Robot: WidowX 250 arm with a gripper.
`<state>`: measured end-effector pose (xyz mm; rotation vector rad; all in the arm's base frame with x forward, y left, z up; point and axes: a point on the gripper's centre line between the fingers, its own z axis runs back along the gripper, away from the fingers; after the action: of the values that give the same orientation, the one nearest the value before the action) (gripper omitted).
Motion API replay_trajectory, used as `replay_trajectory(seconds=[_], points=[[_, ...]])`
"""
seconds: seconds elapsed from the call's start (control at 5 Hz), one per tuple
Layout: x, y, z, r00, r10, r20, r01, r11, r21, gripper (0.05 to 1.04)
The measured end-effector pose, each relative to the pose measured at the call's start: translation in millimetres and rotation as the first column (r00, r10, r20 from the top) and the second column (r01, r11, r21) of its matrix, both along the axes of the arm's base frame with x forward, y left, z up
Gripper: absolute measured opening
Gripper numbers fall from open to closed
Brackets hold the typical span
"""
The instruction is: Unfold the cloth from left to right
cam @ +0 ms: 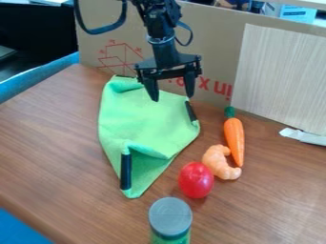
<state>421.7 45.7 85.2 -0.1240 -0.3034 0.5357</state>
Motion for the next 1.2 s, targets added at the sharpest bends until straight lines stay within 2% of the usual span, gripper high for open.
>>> replay_trajectory(seconds=[0.4,0.8,1.0,1.2], points=[[6.5,1.5,-18.1,0.999,0.022,-0.023,-0.022,1.0,0.014,1.0],[8.8,-16.1,-19.9,1.0,0.007,-0.015,-0.007,1.0,-0.005,1.0],[10.6,-23.3,-20.5,1.0,0.009,-0.01,-0.01,1.0,-0.007,0.964],[8.8,-21.0,-43.2,0.998,0.02,-0.057,-0.019,1.0,0.011,0.672]])
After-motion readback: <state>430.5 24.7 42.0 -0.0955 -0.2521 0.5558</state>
